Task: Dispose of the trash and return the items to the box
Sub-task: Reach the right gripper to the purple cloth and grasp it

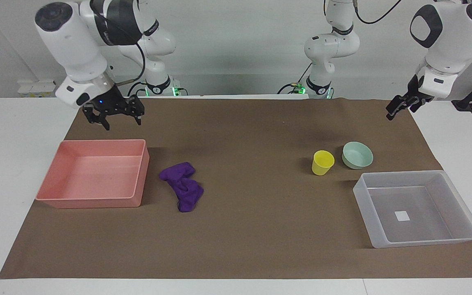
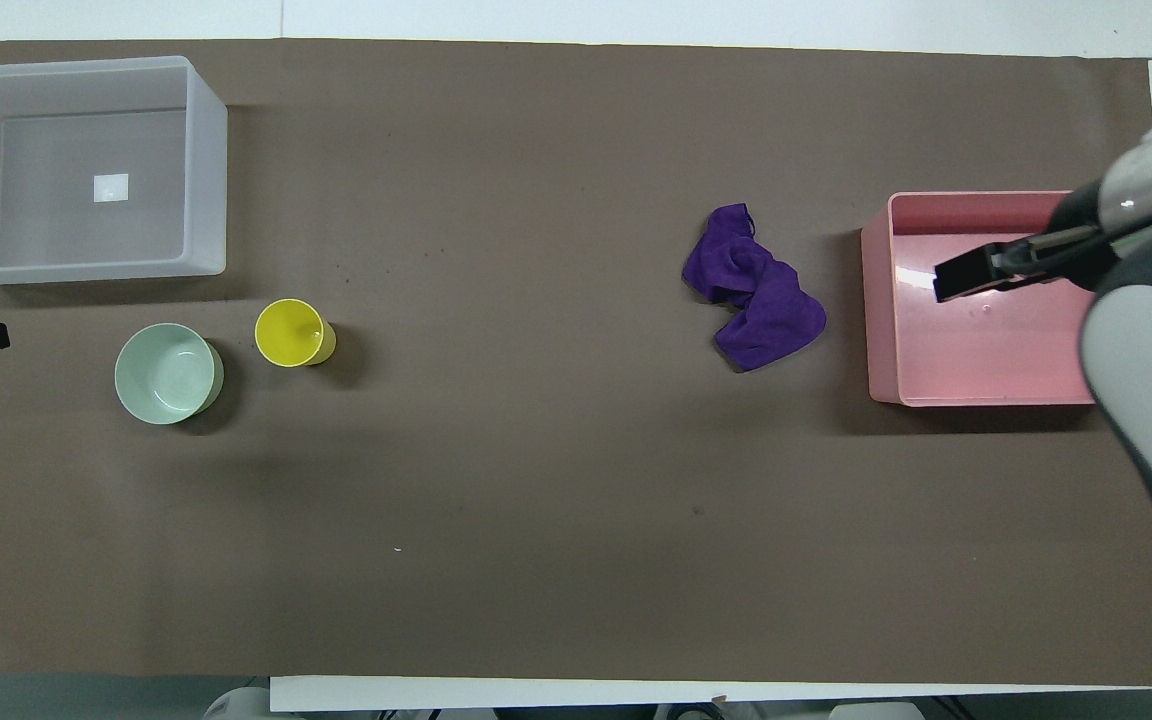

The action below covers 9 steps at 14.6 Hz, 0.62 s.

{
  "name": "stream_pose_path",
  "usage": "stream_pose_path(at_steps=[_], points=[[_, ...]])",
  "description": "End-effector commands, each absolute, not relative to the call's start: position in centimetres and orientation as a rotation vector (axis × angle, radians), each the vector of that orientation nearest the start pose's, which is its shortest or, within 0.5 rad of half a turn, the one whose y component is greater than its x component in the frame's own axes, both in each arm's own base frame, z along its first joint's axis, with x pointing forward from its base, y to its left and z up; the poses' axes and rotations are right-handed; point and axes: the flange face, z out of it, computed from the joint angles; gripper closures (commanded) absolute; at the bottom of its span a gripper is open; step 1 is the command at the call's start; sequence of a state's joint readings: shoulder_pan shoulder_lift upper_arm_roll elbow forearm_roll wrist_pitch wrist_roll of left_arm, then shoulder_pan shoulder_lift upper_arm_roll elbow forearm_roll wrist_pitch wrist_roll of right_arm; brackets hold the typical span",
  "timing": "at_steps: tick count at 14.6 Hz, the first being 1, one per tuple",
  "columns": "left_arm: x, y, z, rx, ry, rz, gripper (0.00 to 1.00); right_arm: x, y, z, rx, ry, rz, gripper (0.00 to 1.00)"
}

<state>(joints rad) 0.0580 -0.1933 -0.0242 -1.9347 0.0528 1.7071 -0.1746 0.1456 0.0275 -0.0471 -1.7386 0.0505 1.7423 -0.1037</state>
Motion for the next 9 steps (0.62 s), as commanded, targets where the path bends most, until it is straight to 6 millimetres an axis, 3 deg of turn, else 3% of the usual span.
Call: stream_pose_path(at_steps=[1, 4, 7, 9], points=[[49.8, 2.2, 57.0, -3.078, -0.305, 0.067, 0.00, 59.9, 10.3, 48.6, -3.067, -0.351, 0.020, 0.00], [49.8, 2.2, 57.0, -3.078, -0.305, 0.064, 0.00, 61.6, 14.6, 43.0, -3.061, -0.439, 0.005, 0.00], [49.9, 1.8, 57.3, -3.080, -0.289, 0.050, 0.00, 62.2, 16.7, 36.8, -3.062, -0.483, 0.019, 0.00], [49.9, 1.1, 57.4, -3.082, -0.265, 0.049, 0.00, 61.4, 16.7, 33.8, -3.064, -0.489, 0.016, 0.00]])
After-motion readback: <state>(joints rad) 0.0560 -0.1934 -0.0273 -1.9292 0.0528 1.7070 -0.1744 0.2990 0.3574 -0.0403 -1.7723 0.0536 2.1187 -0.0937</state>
